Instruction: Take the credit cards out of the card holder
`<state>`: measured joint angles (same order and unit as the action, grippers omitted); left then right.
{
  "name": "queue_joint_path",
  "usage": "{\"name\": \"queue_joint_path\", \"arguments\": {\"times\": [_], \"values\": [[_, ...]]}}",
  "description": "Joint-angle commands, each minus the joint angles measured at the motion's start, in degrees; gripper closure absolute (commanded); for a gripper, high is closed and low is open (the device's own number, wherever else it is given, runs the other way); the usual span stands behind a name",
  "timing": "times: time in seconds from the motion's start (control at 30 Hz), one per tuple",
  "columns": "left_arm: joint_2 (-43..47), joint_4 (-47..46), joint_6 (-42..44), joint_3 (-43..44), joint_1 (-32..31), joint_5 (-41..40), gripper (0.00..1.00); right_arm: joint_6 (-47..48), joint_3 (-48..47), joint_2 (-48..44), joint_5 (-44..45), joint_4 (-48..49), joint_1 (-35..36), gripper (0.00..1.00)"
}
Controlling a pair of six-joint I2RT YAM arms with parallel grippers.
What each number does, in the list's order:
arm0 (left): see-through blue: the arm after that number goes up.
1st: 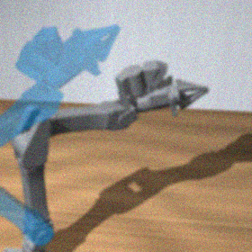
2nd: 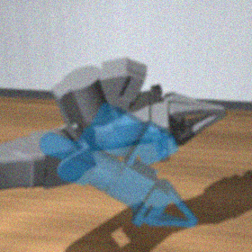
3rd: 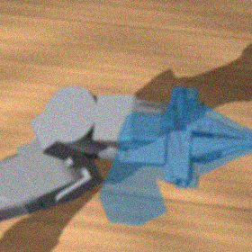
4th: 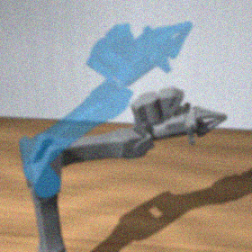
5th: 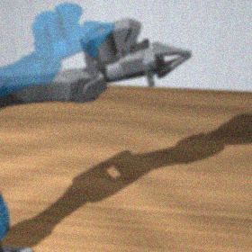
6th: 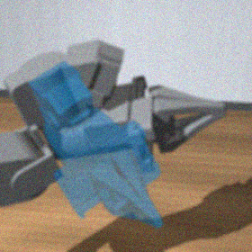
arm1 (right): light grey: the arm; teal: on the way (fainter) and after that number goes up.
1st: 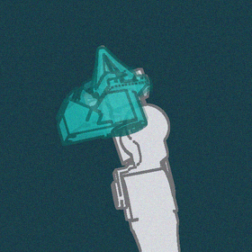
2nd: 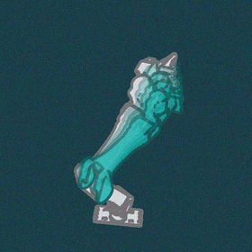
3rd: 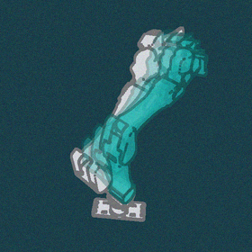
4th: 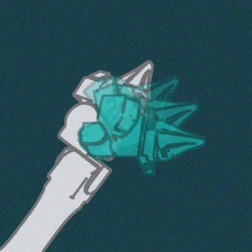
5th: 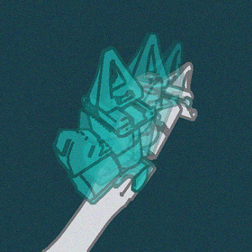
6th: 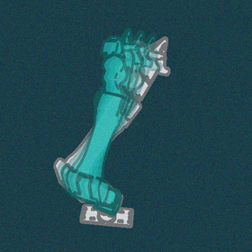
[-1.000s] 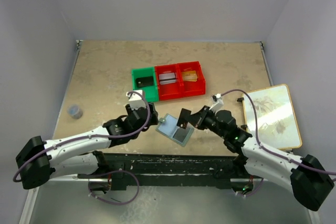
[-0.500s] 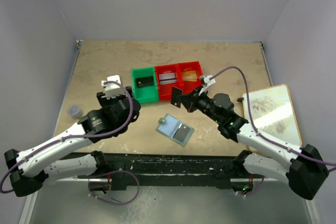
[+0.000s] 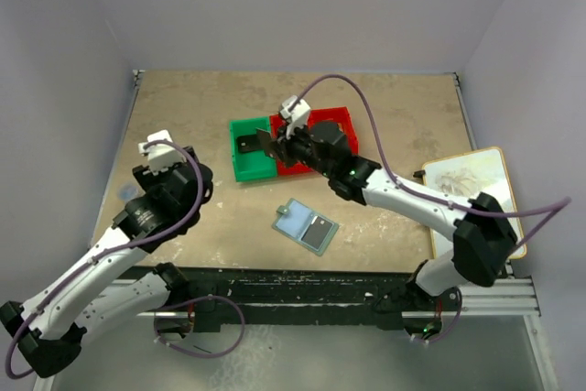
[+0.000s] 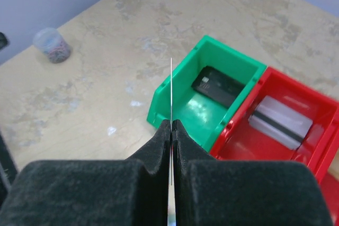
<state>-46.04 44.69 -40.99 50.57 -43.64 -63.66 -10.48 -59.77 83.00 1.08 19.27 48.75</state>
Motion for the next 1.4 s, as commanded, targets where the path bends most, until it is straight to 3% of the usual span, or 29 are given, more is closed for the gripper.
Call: {"name": "queue_joint_path", "arguments": {"times": [0.0, 0.23, 0.37, 1.2, 1.37], "values": [[0.46, -1.75, -0.04, 0.47, 6.17, 6.6, 0.26, 10.78, -9.3, 7.47, 1.46, -4.57, 1.15, 1.0], [0.12, 2.08, -3.03, 2.23, 7.04, 0.53, 0.26, 20.8, -28.92, 25.97, 1.75, -20.15, 1.6, 1.0], [3.19, 1.75, -3.21, 1.6, 7.08, 0.22, 0.26, 24.42, -34.53, 32.78, 3.13, -21.24, 1.56, 1.0], [4.3, -0.76, 0.35, 1.04, 7.09, 4.35, 0.25, 45.26, -51.15, 51.76, 15.08, -16.94, 0.97, 1.0], [4.12, -1.34, 1.03, 0.92, 7.07, 5.67, 0.25, 49.71, -50.29, 52.65, 16.84, -14.84, 0.99, 0.97]]}}
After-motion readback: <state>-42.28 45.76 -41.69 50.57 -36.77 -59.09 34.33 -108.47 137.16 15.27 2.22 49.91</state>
